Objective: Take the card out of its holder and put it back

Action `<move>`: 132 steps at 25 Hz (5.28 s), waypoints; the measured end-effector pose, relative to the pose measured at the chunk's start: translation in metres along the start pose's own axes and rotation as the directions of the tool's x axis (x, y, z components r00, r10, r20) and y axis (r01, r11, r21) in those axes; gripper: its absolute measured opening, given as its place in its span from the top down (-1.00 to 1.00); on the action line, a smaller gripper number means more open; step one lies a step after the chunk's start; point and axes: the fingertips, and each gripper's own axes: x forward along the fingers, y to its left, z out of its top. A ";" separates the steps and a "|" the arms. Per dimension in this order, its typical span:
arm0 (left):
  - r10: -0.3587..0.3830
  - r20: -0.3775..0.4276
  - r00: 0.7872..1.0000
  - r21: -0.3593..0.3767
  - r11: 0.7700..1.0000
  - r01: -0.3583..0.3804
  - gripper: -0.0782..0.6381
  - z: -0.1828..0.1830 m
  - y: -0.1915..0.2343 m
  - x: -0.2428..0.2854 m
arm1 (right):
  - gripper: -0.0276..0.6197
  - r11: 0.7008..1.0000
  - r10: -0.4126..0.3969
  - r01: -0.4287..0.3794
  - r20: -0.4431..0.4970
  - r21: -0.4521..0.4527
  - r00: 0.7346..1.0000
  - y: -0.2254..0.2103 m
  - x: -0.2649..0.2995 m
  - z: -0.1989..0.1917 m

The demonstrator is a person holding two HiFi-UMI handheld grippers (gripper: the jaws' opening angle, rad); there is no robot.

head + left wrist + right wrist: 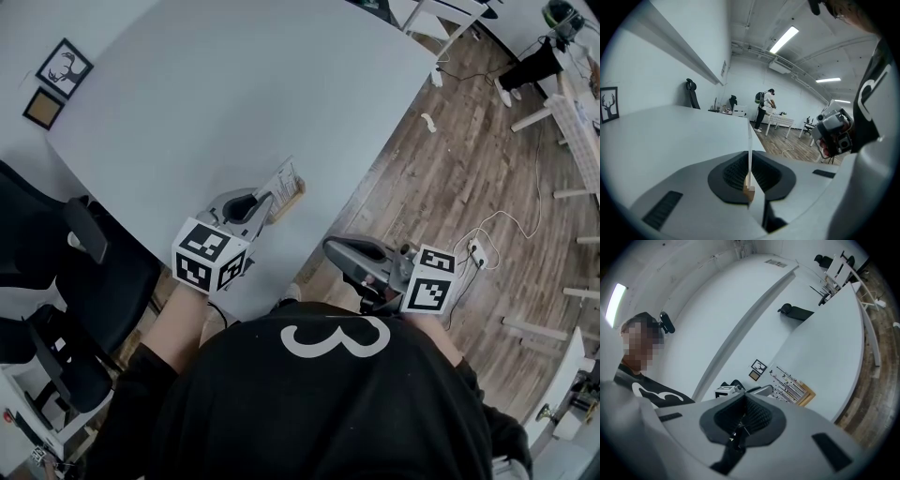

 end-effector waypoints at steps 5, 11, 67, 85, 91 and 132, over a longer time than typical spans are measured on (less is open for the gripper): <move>0.019 0.020 1.000 0.002 1.000 -0.019 0.71 0.014 -0.002 -0.007 | 0.88 1.000 0.013 -0.013 0.003 -0.008 1.000 0.004 -0.005 0.002; 0.066 0.061 0.996 0.005 0.998 -0.066 0.71 0.031 -0.006 -0.023 | 0.88 0.999 0.032 -0.032 0.005 -0.023 0.999 0.010 -0.016 0.003; 0.039 0.269 0.962 -0.289 0.956 0.042 0.71 0.030 -0.191 -0.132 | 0.88 0.985 0.145 -0.147 -0.030 -0.095 0.989 0.087 -0.102 -0.042; 0.053 0.230 0.972 -0.212 0.977 -0.003 0.71 0.049 -0.130 -0.119 | 0.88 0.990 0.121 -0.120 0.000 -0.074 0.993 0.061 -0.068 -0.024; 0.042 0.213 0.976 -0.188 0.982 -0.002 0.71 0.058 -0.097 -0.107 | 0.88 0.994 0.095 -0.093 0.022 -0.060 0.995 0.045 -0.051 -0.012; 0.016 0.041 0.999 0.004 1.000 -0.016 0.71 0.031 -0.003 -0.018 | 0.88 0.998 -0.053 0.052 0.066 0.017 0.996 -0.008 -0.024 -0.002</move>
